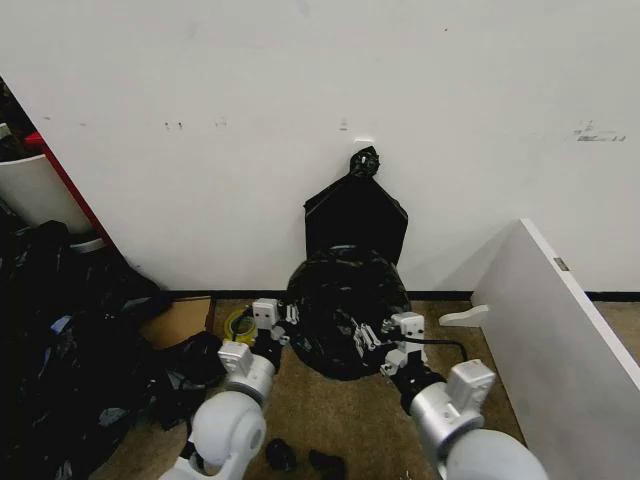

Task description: Place the garbage bag over the trash bin.

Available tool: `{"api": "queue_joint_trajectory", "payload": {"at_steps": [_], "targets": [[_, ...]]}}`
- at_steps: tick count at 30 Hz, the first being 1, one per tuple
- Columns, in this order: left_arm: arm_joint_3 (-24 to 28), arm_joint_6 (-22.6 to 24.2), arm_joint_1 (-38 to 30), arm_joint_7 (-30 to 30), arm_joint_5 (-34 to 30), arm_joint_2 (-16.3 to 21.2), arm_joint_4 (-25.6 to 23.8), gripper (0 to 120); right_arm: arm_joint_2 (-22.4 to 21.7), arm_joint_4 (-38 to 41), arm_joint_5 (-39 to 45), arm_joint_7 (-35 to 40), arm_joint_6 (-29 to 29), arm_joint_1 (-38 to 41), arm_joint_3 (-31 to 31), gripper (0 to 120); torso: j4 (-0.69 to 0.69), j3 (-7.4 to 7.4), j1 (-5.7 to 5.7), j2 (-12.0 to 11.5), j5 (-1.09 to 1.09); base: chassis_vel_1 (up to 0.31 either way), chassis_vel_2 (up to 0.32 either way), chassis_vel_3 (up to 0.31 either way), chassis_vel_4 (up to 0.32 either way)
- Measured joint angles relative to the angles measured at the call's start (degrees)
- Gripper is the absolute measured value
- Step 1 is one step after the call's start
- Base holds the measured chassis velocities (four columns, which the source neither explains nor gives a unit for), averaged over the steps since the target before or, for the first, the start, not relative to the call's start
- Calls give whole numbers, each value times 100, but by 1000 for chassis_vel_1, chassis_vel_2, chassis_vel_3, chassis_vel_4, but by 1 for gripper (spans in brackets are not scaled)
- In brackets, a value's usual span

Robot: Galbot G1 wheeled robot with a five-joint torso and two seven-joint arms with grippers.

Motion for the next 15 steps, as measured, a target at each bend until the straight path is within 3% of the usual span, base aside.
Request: {"api": "queue_joint_trajectory", "payload": {"at_steps": [3,15], "targets": [[85,-72,15,36,171,-13,44,1,64,-285,-24,400,-260,351,-166,0,1,0,0,0,0,0,0,0,0],[205,-385,21,198,334,-71,191,1,224,-770,802,1131,-621,1181,-286,0,1,0,0,0,-1,0,0,0,0]]}}
